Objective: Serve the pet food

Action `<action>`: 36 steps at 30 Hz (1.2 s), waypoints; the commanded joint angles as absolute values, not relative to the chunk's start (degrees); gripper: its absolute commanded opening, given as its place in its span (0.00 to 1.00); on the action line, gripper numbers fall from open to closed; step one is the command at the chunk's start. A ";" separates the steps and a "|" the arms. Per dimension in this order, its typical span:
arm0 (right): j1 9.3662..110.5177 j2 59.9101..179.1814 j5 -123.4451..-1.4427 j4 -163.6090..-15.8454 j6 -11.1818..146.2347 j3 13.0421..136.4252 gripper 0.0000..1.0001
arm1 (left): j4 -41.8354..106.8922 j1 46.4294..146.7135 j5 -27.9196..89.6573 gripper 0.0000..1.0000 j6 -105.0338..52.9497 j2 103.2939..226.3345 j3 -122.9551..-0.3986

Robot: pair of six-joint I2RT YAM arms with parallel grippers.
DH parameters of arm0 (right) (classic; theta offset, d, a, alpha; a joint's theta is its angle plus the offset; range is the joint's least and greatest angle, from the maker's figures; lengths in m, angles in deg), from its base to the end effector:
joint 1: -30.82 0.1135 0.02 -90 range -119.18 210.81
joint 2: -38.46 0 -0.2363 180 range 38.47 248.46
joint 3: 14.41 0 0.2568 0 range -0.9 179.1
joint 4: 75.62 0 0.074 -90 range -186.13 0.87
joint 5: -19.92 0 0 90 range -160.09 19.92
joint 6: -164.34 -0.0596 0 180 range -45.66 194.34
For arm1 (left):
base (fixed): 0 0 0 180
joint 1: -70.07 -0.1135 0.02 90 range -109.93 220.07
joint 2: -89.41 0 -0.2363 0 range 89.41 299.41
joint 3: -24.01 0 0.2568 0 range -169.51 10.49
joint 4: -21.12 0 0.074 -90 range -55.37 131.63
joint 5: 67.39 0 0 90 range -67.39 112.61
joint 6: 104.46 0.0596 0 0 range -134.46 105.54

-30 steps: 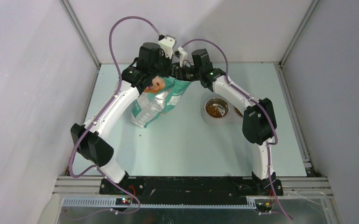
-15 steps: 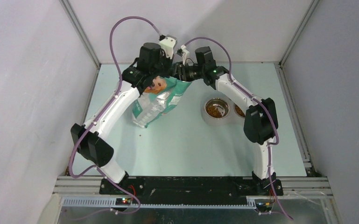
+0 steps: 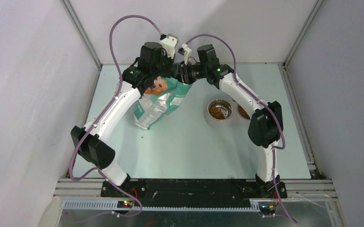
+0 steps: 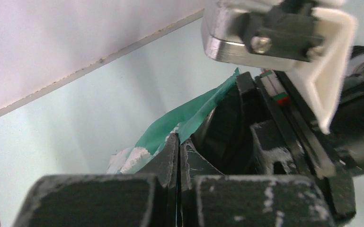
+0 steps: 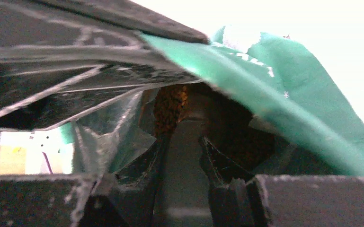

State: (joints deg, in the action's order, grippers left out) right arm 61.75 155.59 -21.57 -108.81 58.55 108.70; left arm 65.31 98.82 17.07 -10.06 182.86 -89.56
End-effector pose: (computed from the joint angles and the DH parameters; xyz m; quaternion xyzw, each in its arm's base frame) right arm 0.3923 0.2871 0.2987 -0.3147 0.7433 0.5102 0.2970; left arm 0.3509 -0.1859 0.3833 0.2139 0.8107 -0.0750 0.5398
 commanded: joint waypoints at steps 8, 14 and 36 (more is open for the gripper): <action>60.29 149.69 -16.76 -106.25 54.14 112.91 0.00 | 65.43 97.58 13.57 0.00 -9.71 181.34 -92.28; 55.40 151.71 -12.30 -94.68 38.53 112.87 0.00 | 66.81 97.58 12.44 0.00 -8.40 181.18 -92.30; 46.72 153.67 -14.39 -77.06 6.61 107.19 0.00 | 70.33 98.46 7.98 0.00 1.15 179.42 -95.26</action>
